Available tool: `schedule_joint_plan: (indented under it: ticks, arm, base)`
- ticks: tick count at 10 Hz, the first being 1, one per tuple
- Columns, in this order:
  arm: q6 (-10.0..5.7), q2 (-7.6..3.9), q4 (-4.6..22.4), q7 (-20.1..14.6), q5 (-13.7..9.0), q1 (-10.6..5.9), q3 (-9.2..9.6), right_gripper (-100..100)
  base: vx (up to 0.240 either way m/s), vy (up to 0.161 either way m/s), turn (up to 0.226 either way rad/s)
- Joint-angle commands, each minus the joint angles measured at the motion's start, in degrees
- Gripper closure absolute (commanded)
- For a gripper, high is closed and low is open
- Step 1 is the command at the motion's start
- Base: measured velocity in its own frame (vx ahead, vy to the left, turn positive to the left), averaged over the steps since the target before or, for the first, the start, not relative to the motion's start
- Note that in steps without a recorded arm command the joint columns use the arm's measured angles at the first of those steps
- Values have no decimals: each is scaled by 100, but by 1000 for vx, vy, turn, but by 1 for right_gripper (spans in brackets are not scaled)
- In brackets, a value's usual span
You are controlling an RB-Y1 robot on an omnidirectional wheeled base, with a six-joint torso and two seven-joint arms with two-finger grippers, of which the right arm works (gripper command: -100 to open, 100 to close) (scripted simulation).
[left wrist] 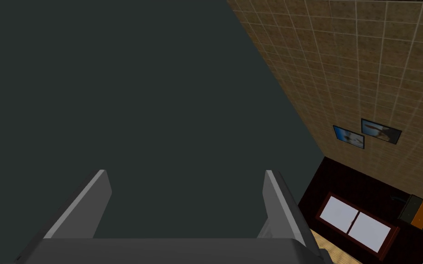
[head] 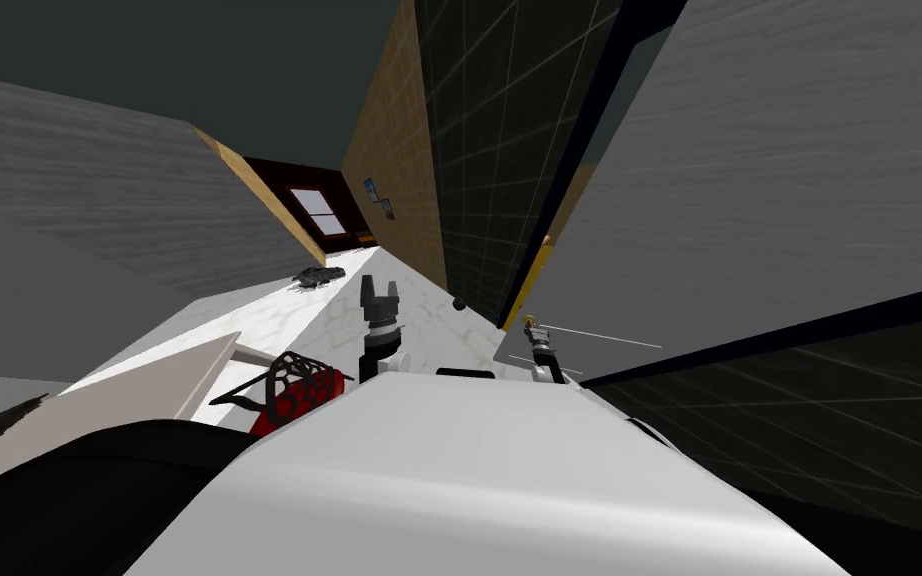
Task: Pull the door open
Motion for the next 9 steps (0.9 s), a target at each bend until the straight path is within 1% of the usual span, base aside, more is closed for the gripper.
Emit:
schedule_joint_plan:
  ticks: [1,3,4,5,6,7,9]
  arm:
    - [-67,-81,5,-134,57,75,101,100]
    - [-145,-178,11,-293,123,164,220,100]
    - [-167,-204,13,-336,142,188,253,100]
    - [-233,-285,17,-469,197,262,353,100]
    - [-233,-285,-1,-469,197,262,353,100]
    - [-233,-285,-168,-469,197,262,353,100]
    - [-233,-285,17,-469,197,262,353,100]
  base:
    - [-156,7,103]
    - [-216,-37,133]
    - [-179,-37,63]
    - [-189,-30,122]
    - [-169,-28,34]
    - [-88,-14,-33]
    - [-3,3,-1]
